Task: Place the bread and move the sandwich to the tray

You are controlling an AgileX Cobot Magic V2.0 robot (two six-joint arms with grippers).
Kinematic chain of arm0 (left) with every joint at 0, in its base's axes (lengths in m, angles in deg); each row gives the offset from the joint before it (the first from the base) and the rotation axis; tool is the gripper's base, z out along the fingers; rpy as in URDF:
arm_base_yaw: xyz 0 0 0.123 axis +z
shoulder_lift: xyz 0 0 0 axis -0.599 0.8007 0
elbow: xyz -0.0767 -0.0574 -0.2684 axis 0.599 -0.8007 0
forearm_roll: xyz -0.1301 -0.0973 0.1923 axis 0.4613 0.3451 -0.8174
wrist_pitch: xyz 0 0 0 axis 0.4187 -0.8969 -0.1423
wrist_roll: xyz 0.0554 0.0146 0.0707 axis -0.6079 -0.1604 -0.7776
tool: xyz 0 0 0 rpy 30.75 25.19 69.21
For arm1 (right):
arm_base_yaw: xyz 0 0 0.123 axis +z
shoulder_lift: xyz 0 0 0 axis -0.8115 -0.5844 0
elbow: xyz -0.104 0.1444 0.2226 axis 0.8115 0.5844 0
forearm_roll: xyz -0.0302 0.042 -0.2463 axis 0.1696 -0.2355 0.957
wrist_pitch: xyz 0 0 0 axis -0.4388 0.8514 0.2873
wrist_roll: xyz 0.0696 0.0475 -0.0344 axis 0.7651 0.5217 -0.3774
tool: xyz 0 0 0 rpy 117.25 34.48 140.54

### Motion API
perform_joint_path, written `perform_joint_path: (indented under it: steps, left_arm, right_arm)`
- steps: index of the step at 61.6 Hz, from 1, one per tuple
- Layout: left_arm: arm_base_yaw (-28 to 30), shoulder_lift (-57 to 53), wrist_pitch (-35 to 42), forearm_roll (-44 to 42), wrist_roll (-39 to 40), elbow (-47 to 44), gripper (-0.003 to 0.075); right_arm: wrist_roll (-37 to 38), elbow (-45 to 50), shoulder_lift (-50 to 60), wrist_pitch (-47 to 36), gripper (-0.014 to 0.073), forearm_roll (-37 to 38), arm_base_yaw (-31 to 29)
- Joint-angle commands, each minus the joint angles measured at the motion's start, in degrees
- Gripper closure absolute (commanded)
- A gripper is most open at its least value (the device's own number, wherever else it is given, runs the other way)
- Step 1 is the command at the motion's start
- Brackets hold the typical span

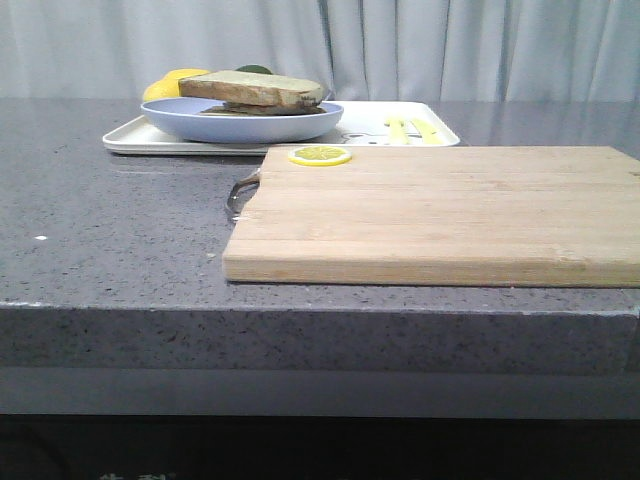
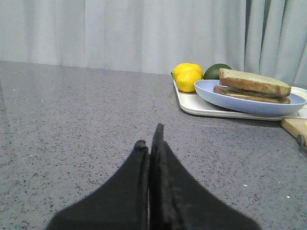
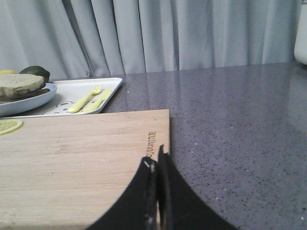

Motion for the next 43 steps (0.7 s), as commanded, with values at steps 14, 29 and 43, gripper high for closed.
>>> perform_joint_path:
  steps: [14, 29, 43]
  left_arm:
    - [0.08, -1.16, 4.51, 0.39, 0.01, -0.09, 0.0741]
    - [0.08, -1.16, 4.51, 0.39, 0.01, -0.09, 0.0741]
    - [0.08, -1.16, 4.51, 0.39, 0.01, -0.09, 0.0741]
  right_arm:
    - [4.64, -0.11, 1.14, -4.14, 0.0663, 4.08, -2.41]
    - [4.35, -0.11, 1.14, -3.98, 0.0663, 5.97, -2.73]
    - [4.35, -0.11, 1.14, -3.98, 0.0663, 5.97, -2.73]
